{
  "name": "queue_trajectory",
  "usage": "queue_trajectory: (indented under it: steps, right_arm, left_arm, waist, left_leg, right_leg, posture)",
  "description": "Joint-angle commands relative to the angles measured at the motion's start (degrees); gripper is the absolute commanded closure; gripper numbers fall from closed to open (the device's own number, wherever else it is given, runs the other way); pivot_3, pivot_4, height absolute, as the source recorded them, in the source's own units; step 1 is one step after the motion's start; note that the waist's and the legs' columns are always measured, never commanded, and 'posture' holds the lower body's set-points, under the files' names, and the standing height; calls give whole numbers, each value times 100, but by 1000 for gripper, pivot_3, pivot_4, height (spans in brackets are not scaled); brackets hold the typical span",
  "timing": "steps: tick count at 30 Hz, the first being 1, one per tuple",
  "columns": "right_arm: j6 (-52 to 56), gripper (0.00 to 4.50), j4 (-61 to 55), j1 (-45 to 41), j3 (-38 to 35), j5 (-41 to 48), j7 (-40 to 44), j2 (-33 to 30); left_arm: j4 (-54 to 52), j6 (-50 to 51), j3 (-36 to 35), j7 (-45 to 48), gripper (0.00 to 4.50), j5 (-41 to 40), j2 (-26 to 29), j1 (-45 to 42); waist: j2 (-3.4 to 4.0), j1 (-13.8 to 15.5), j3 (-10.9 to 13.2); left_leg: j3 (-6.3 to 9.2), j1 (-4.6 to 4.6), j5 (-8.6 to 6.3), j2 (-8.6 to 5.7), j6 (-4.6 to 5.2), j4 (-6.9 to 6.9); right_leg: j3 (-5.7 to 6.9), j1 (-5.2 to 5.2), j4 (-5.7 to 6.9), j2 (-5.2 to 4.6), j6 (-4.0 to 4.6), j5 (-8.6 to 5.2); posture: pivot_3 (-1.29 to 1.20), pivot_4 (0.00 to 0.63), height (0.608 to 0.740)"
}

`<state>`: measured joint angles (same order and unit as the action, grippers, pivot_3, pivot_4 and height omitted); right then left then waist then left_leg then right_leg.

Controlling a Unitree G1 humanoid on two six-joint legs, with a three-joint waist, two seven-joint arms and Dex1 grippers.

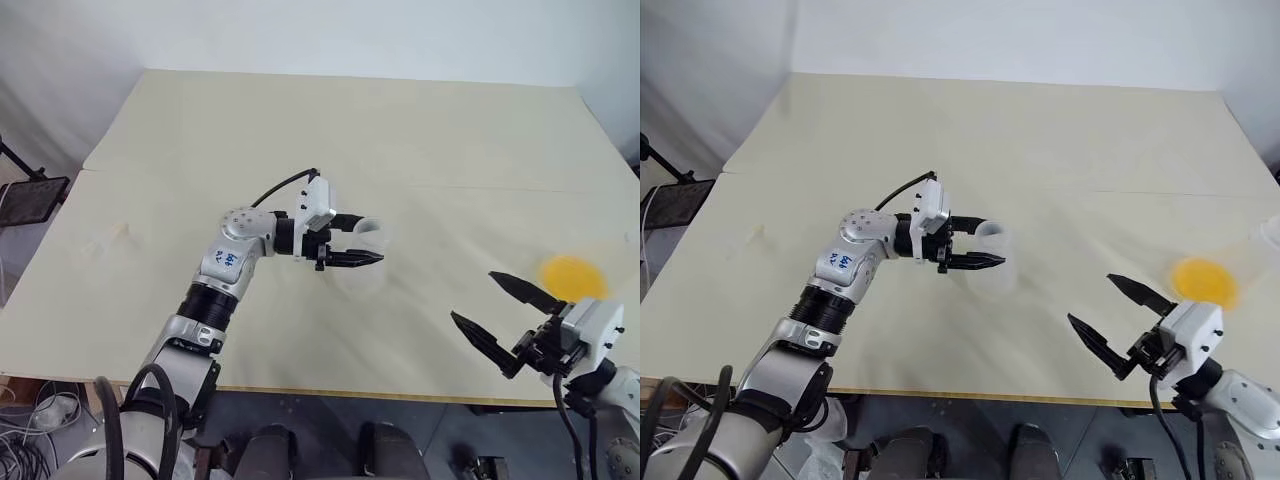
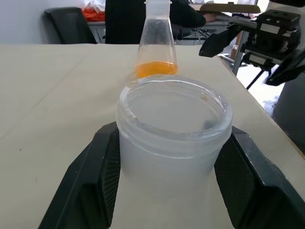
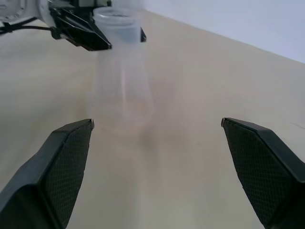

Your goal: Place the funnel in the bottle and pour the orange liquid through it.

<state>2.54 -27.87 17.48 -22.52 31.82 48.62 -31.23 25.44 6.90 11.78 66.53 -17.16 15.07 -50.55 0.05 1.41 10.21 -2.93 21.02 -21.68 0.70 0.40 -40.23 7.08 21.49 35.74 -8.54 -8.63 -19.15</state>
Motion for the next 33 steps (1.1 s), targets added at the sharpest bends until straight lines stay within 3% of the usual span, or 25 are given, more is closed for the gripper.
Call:
queue_trajectory:
  steps: [1, 4, 5, 17, 23, 28, 33]
  right_arm:
    - [-78, 0, -231, 2, -29, 21, -94, -2]
    - [-65, 0, -234, -35, 8, 22, -133, -3]
    - [-60, 0, -234, -52, 27, 19, -143, -2]
    - [-98, 0, -23, -342, 255, -20, -140, -2]
    - [-107, 0, 221, -721, 500, -18, 4, -40]
    - [43, 0, 508, -1324, 833, -16, 94, -60]
    - [380, 0, 809, -2335, 1428, 130, 370, -42]
  left_arm:
    - [-83, 87, -108, 46, 1126, -32, -28, -103]
    - [-121, 148, -195, 106, 145, -100, 3, -82]
    - [-118, 161, -266, 99, 7, -137, 4, -83]
    - [8, 50, -561, 231, 7, -111, 170, -53]
    - [-74, -419, -1244, 258, 7, -437, 512, 211]
    - [-730, -574, -1978, -232, 7, -615, 994, 1017]
    - [-1693, -689, -3376, -1330, 7, -840, 1403, 2792]
  waist:
    - [0, 0, 0]
    - [0, -4, 0]
    - [0, -4, 0]
    - [0, -2, 0]
    - [0, -65, 0]
    - [1, -170, 0]
    - [0, -276, -1]
  left_leg:
    - [1, 1, 0, 0, 0, 0]
    - [2, 1, 0, 1, 0, 0]
    - [2, 1, 0, 1, 0, 0]
    - [5, 1, 0, 0, 0, -1]
    - [4, 0, 0, 4, 0, -2]
    - [13, -7, 0, 9, 0, -3]
    - [56, -16, 0, 10, -1, 0]
  right_leg:
    - [1, 0, 0, 0, 0, 0]
    - [2, 0, 0, 0, 0, 0]
    - [2, 0, 0, 0, 0, 0]
    - [4, 0, 2, 0, 0, 0]
    - [6, 2, 5, 1, 0, 0]
    - [6, 1, 15, 0, 0, 0]
    - [3, -1, 21, -2, 0, 0]
  posture:
    - [0, 150, 740]
    - [0, 150, 740]
    - [0, 150, 740]
    - [0, 150, 740]
    - [0, 150, 740]
    - [0, 150, 740]
    - [0, 150, 740]
